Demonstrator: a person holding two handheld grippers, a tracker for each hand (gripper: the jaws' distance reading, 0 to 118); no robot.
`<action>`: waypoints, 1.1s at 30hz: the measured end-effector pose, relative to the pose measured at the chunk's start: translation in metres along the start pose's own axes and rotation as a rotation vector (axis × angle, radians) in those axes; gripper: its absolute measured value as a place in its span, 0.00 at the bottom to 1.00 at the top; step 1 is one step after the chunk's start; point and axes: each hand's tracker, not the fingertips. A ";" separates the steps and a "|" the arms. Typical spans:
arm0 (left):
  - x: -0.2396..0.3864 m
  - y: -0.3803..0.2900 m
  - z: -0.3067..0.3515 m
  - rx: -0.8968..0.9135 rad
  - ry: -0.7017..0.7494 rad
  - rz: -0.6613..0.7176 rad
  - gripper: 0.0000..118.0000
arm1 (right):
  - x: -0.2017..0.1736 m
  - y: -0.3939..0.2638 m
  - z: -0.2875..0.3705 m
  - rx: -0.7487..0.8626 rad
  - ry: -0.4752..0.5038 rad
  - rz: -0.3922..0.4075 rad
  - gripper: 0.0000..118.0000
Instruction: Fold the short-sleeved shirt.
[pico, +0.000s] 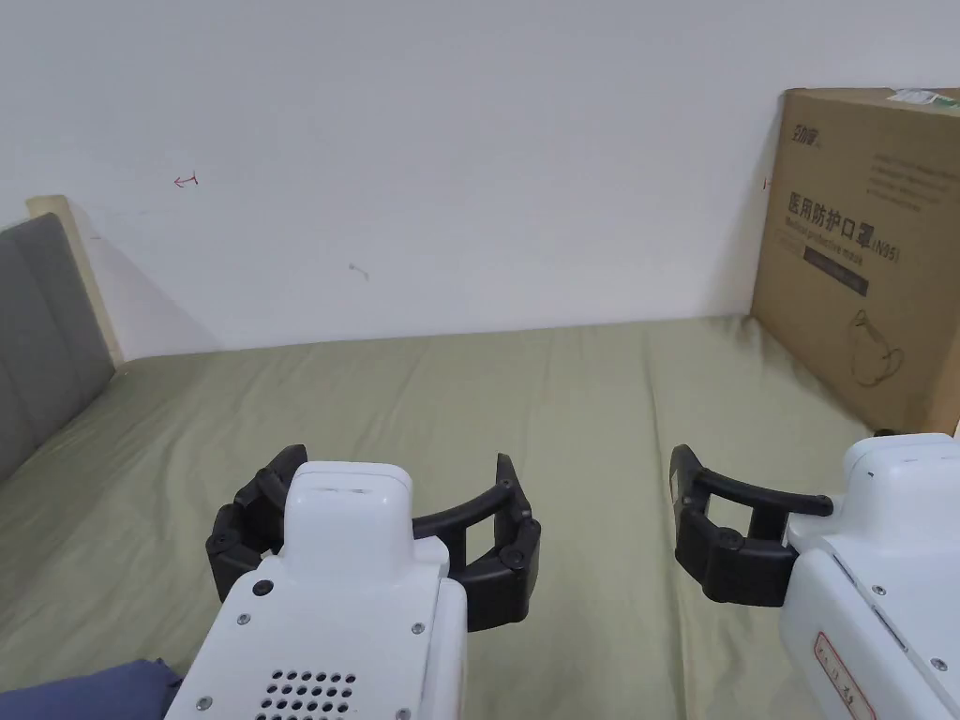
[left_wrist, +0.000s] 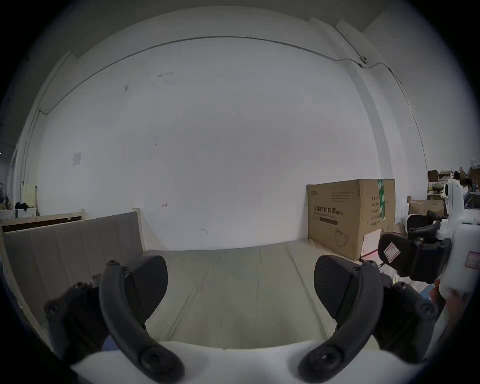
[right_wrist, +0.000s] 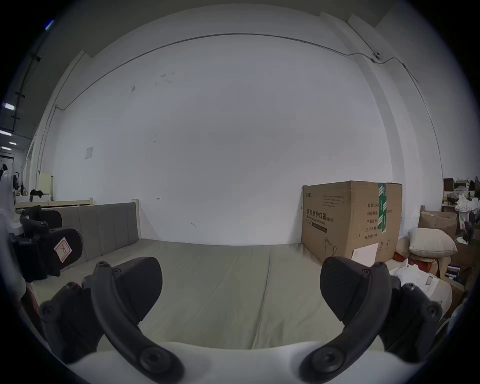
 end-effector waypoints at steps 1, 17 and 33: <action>-0.001 0.000 -0.001 -0.012 -0.007 0.013 0.96 | 0.000 -0.001 0.000 -0.002 0.001 -0.003 1.00; -0.007 -0.005 -0.006 -0.053 -0.015 0.063 0.96 | 0.003 -0.006 -0.002 -0.047 0.009 -0.044 1.00; -0.014 -0.004 -0.018 -0.162 -0.031 0.150 0.96 | 0.007 -0.009 -0.008 -0.093 0.007 -0.085 1.00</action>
